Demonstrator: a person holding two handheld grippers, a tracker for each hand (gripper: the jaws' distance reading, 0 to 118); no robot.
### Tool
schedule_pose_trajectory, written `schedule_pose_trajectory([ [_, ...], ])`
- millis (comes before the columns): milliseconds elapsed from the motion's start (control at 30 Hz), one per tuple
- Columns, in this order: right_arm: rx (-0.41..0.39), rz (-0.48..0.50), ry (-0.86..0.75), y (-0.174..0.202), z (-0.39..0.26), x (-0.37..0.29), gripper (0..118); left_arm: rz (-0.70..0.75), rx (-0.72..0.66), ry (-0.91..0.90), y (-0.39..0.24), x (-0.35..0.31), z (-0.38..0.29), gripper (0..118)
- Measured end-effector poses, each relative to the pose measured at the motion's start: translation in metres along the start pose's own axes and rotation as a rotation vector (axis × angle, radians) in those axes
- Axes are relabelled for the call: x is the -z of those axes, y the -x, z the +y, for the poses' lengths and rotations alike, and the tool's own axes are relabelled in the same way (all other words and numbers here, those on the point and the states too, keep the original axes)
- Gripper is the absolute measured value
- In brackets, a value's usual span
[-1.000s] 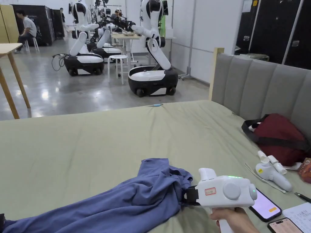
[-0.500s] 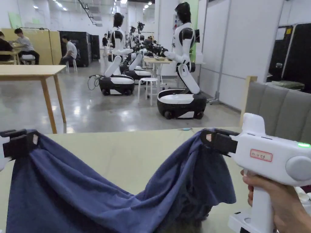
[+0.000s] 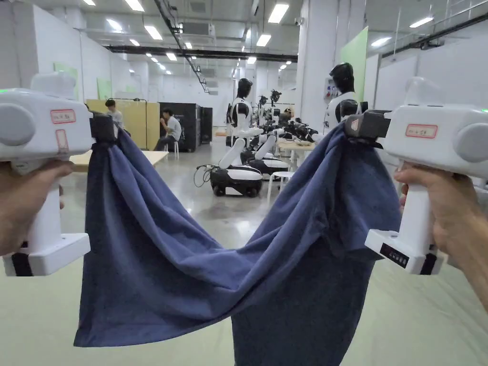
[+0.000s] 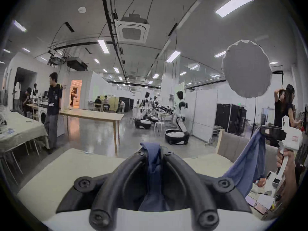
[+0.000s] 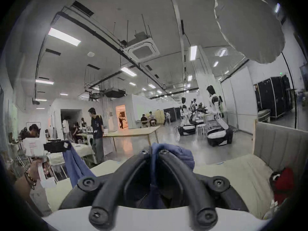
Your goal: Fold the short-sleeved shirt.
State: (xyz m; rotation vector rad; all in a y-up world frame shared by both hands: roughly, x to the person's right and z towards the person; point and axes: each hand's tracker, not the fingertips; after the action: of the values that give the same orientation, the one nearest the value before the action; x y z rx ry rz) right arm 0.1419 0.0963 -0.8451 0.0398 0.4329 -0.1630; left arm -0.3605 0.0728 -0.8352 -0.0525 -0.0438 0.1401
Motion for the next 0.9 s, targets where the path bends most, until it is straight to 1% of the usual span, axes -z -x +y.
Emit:
schedule_pose_trajectory([
  [133, -0.025, -0.033, 0.014, -0.002, 0.035, 0.050, 6, 0.036, 0.037, -0.007, 0.009, 0.034, 0.022, 11],
  [200, 0.000, -0.033, 0.009, -0.007, 0.045, 0.071, 6, 0.085, 0.036, 0.004, 0.018, 0.053, 0.028, 11],
  [233, 0.007, -0.036, 0.017, -0.008, 0.049, 0.081, 6, 0.096, -0.003, 0.025, 0.023, 0.063, 0.030, 11],
  [267, 0.013, -0.050, 0.021, -0.008, 0.053, 0.090, 6, 0.079, -0.013, 0.027, 0.026, 0.070, 0.033, 11],
  [333, 0.000, -0.061, 0.025, -0.012, 0.059, 0.107, 6, 0.073, -0.035, -0.001, 0.031, 0.082, 0.036, 11],
  [400, -0.037, -0.070, 0.026, -0.012, 0.062, 0.118, 6, 0.078, -0.036, -0.007, 0.033, 0.090, 0.038, 11],
  [433, -0.037, -0.073, 0.031, -0.012, 0.062, 0.123, 6, 0.086, -0.037, -0.008, 0.034, 0.095, 0.038, 11],
  [500, -0.040, -0.048, 0.032, -0.015, 0.058, 0.130, 6, 0.077, -0.030, -0.016, 0.037, 0.102, 0.034, 11],
  [533, -0.056, -0.039, 0.027, -0.015, 0.053, 0.133, 6, 0.077, -0.020, -0.021, 0.036, 0.103, 0.032, 11],
  [633, -0.061, -0.048, 0.050, -0.020, 0.037, 0.144, 6, 0.077, -0.026, -0.018, 0.043, 0.115, 0.022, 11],
  [767, -0.032, -0.053, 0.080, -0.031, 0.007, 0.156, 6, 0.081, -0.030, 0.008, 0.047, 0.127, -0.005, 11],
  [900, 0.008, -0.047, 0.113, -0.044, -0.042, 0.162, 6, 0.066, -0.035, 0.017, 0.053, 0.137, -0.060, 11],
])
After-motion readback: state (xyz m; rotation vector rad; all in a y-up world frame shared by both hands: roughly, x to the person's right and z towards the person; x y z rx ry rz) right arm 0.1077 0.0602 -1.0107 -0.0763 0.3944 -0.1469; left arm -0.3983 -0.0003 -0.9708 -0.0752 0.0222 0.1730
